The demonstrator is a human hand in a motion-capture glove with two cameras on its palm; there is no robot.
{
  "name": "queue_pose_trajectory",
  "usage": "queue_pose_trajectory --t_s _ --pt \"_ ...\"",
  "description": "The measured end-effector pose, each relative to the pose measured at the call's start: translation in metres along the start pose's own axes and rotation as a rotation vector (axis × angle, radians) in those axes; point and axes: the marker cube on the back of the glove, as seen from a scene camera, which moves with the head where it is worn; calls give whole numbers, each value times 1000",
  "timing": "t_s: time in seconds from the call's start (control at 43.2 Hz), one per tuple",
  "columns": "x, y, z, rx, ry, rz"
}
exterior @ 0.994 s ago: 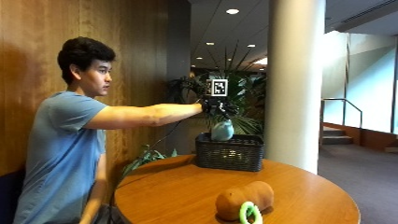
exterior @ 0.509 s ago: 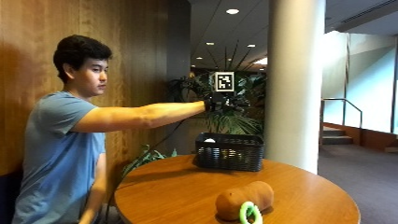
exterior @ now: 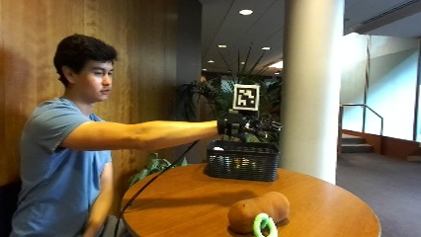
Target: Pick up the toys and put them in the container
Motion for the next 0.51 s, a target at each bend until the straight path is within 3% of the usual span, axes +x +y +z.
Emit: queue_pose_trajectory --t_s 0.162,0.393,0.509 --pt "48 -4 27 -34 -55 126" --pt "105 -4 72 -108 -11 169" --pt "125 -3 102 -150 11 121"
